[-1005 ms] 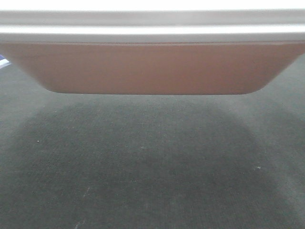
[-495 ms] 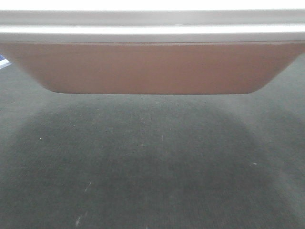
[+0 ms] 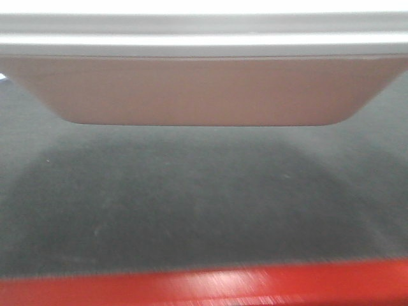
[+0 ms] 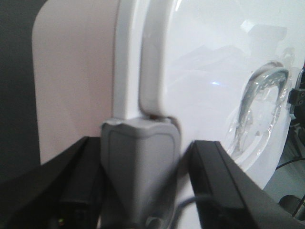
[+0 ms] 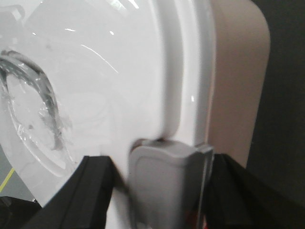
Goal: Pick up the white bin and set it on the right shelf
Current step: 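Carry the bin in both grippers while driving past the red tables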
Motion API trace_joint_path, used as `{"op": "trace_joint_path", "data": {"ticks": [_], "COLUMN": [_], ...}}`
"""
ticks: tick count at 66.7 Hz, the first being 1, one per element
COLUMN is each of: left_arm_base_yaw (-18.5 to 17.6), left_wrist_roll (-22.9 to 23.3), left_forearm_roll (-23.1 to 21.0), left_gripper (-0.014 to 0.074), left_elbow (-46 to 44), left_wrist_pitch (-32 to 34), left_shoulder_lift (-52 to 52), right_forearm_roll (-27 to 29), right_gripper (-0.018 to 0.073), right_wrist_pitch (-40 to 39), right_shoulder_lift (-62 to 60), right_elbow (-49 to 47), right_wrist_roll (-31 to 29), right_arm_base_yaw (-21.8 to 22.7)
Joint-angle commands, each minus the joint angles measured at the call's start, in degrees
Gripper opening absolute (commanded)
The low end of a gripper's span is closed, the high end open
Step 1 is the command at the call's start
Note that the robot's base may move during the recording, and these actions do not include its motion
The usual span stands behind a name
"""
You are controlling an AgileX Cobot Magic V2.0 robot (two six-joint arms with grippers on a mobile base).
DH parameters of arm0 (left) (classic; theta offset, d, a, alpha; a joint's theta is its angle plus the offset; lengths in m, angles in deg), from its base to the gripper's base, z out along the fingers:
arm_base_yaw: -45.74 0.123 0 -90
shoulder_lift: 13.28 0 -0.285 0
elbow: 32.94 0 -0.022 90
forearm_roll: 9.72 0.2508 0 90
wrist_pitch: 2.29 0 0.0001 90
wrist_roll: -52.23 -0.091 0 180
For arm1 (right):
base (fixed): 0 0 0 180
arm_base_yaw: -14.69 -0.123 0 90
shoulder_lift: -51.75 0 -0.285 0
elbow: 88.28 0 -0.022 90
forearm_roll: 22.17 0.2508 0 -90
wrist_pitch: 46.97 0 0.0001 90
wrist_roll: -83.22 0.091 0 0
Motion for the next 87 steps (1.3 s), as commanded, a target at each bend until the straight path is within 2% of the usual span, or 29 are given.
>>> {"op": "trace_joint_path", "data": {"ticks": [1,87], "left_arm_base_yaw": [-1.32,-1.32], "left_wrist_roll": [-0.28,-0.28], "left_forearm_roll": [-10.72,-10.72], "left_gripper": [0.0241,0.0241], "left_elbow": [-2.11,-2.11], "left_wrist_pitch": [-3.58,-4.55], "left_shoulder_lift": [-1.22,-1.22], "right_forearm_roll": [12.19,12.19], "right_gripper": [0.0444,0.0444], "right_wrist_pitch": [4.41,4.41], "right_shoulder_lift": [-1.07,-1.07], "right_elbow": [-2.1,-2.1], "right_wrist_roll": [-0.98,-0.98], "right_arm_base_yaw": [-0.82,-0.82]}}
